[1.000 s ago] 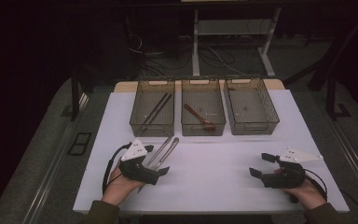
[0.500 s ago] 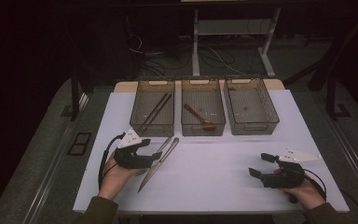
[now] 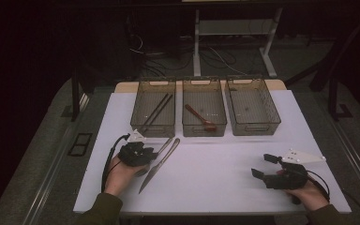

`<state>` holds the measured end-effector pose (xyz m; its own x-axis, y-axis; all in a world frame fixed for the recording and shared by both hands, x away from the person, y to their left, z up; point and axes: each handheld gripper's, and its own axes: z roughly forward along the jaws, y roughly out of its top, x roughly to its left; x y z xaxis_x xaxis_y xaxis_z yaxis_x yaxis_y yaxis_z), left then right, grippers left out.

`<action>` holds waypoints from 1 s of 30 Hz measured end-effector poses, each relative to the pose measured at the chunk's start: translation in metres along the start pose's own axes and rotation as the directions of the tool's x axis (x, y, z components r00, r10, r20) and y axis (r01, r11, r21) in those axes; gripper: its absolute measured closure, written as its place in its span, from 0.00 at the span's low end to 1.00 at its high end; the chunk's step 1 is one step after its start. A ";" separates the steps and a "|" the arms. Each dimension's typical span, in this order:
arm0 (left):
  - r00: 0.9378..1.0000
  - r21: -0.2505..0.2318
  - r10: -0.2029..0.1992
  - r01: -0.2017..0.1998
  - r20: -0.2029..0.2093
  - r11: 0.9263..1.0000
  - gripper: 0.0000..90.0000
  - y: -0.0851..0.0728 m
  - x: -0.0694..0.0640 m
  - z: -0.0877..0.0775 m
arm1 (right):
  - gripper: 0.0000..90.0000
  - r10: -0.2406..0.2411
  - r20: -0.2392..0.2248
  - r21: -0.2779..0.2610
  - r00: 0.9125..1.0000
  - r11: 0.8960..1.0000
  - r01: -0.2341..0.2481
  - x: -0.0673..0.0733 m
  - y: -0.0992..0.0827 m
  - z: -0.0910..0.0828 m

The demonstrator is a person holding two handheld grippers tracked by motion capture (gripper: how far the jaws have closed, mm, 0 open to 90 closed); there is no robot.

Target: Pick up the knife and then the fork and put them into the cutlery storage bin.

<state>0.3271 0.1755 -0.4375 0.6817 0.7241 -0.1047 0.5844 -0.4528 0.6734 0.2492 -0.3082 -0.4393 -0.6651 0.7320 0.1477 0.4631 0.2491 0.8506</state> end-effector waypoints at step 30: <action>0.999 -0.027 0.031 -0.031 0.012 0.999 0.94 -0.007 -0.001 -0.011 | 0.20 0.062 -0.006 0.045 0.998 0.997 -0.062 -0.005 0.002 -0.001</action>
<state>0.3175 0.1841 -0.4344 0.7051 0.7031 -0.0926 0.5509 -0.4608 0.6959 0.2531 -0.3120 -0.4383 -0.6385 0.7424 0.2029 0.5288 0.2316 0.8165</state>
